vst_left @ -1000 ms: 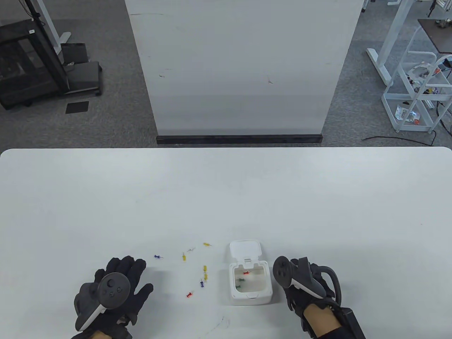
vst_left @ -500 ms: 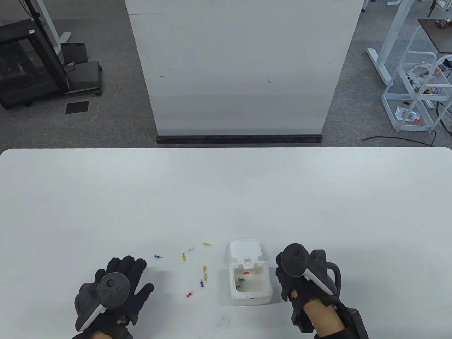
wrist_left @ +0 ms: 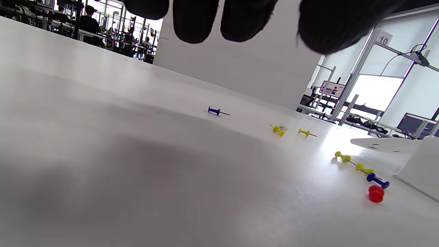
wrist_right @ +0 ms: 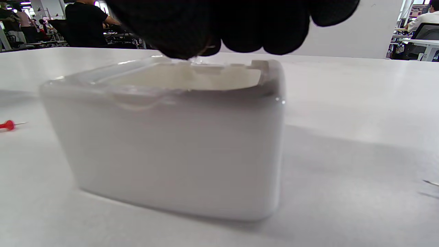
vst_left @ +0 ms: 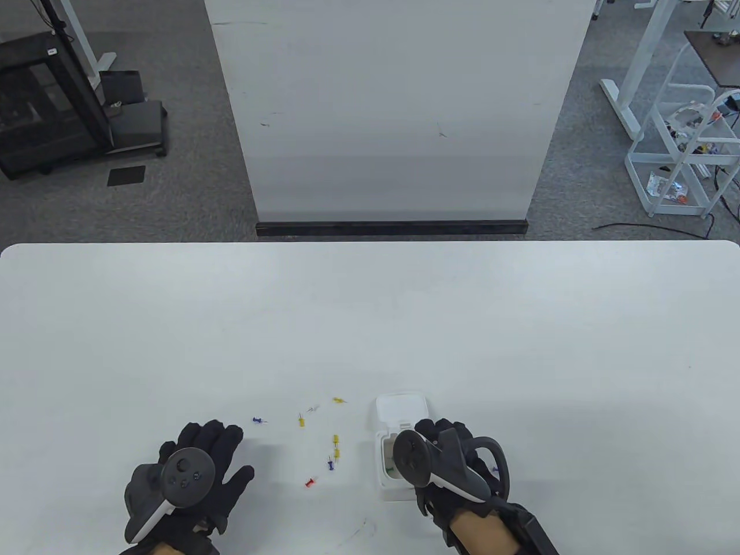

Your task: Press to open box and store push pins

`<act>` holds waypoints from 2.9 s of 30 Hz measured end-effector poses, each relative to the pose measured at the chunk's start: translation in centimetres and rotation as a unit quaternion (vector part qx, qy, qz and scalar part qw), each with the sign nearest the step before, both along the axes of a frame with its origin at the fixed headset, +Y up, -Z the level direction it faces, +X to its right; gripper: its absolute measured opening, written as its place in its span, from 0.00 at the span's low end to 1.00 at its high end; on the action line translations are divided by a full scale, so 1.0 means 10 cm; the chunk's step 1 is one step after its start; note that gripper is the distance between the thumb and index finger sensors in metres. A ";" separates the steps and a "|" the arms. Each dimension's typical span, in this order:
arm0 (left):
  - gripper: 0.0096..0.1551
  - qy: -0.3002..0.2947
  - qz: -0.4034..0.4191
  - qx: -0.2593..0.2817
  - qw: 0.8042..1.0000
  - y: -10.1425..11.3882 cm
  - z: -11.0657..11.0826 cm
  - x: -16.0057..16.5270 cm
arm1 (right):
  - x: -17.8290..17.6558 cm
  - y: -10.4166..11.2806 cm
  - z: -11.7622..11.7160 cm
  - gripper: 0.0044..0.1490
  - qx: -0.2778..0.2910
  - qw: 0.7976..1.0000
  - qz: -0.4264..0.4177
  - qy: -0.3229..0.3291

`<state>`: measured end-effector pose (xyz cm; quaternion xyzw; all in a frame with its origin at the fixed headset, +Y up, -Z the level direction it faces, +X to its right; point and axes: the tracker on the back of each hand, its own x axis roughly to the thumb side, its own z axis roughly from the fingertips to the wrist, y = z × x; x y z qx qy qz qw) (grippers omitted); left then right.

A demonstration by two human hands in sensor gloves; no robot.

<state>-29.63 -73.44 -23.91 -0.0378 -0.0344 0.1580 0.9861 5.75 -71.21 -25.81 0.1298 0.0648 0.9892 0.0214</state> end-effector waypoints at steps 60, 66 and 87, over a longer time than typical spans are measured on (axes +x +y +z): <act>0.42 0.001 0.004 -0.007 1.000 -0.04 0.00 -0.03 | 0.80 -0.20 0.03 0.28 -0.022 0.988 -0.032 -0.148; 0.43 -0.002 0.004 -0.005 1.000 -0.03 0.01 -0.01 | 0.32 0.02 0.05 0.28 0.001 0.997 -0.032 -0.071; 0.42 -0.001 0.002 -0.004 1.000 -0.04 0.01 -0.02 | -0.04 -0.06 0.09 0.31 0.006 1.000 -0.007 -0.017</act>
